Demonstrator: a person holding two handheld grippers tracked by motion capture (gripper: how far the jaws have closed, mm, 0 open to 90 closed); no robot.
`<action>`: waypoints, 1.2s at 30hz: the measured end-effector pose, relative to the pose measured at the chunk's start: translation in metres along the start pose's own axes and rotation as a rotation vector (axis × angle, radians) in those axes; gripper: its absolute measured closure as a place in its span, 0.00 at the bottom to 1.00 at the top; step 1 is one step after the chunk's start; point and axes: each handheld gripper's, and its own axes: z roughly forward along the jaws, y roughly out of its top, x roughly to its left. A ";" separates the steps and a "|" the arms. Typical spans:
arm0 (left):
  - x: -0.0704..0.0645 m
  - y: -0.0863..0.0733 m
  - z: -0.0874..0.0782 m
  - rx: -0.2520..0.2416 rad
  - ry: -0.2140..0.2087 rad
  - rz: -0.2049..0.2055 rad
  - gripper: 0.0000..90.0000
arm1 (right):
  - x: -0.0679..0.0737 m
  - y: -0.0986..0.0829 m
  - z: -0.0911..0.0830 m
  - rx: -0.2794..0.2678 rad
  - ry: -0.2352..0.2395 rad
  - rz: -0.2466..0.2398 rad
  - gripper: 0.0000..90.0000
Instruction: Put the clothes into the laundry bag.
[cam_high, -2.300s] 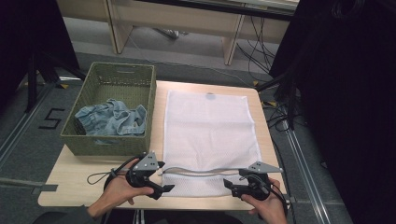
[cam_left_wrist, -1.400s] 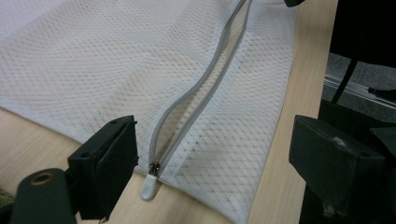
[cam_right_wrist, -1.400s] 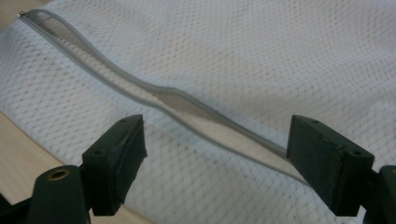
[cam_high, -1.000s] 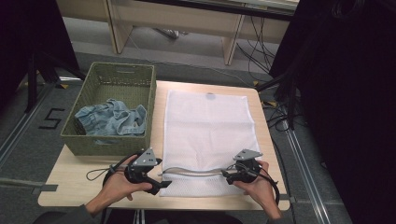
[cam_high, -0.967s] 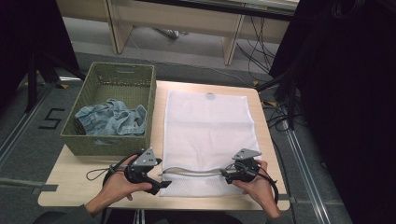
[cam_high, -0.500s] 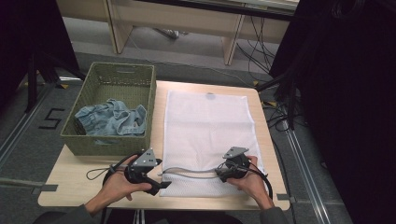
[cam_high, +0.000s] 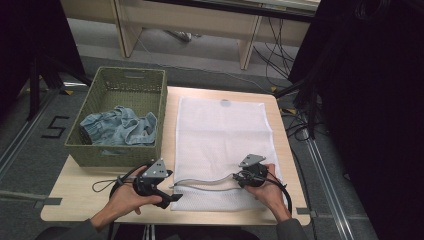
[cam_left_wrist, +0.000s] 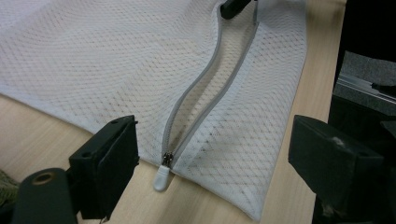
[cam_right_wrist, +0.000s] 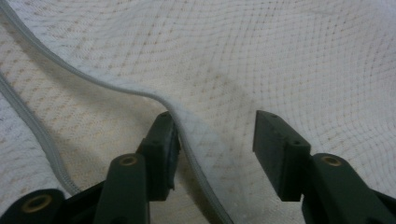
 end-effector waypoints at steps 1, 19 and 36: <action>0.000 0.000 0.001 -0.005 -0.002 -0.008 0.17 | 0.000 0.001 0.000 -0.001 -0.002 0.001 0.60; 0.002 0.000 -0.002 -0.007 0.015 -0.015 0.17 | 0.009 0.015 0.003 -0.009 -0.002 -0.039 0.99; 0.012 0.005 -0.014 -0.065 0.072 -0.060 0.17 | -0.001 0.032 -0.031 -0.165 -0.054 0.029 0.99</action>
